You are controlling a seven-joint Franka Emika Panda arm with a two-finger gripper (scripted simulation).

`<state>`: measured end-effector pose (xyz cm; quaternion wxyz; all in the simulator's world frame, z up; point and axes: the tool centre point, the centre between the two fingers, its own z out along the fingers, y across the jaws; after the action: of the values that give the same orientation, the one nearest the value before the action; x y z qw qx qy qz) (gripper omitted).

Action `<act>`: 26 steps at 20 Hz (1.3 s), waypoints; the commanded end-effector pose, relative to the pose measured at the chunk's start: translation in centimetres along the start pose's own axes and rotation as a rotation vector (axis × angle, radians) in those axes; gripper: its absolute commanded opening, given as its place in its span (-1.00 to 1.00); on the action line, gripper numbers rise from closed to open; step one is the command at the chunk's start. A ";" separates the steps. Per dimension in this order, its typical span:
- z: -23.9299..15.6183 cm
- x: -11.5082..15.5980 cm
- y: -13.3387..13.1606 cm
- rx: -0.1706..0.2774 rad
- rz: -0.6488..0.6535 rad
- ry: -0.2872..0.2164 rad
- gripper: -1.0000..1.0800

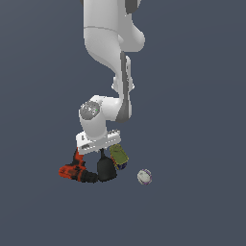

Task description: Pick up a designated object from a clutter of objects.

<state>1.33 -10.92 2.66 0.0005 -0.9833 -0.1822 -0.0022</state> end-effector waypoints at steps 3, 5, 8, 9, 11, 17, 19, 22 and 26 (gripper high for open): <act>-1.7 -0.2 -0.1 -0.003 0.000 0.003 -1.00; -2.6 -0.5 -0.3 -0.003 0.001 0.003 -1.00; -4.4 -0.9 -0.6 -0.003 0.001 0.003 -1.00; -5.1 -1.0 -0.7 -0.003 0.001 0.003 -1.00; -6.6 -1.4 -0.9 -0.003 0.001 0.002 -1.00; -11.9 -2.6 -1.8 -0.003 0.002 0.001 -1.00; -13.7 -3.0 -2.1 -0.002 0.002 0.001 -1.00; -16.6 -3.6 -2.5 -0.002 0.002 0.000 -1.00; -20.7 -4.5 -3.2 -0.002 0.003 0.000 -1.00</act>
<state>-3.68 -9.69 21.70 -0.0001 -0.9835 -0.1808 -0.0015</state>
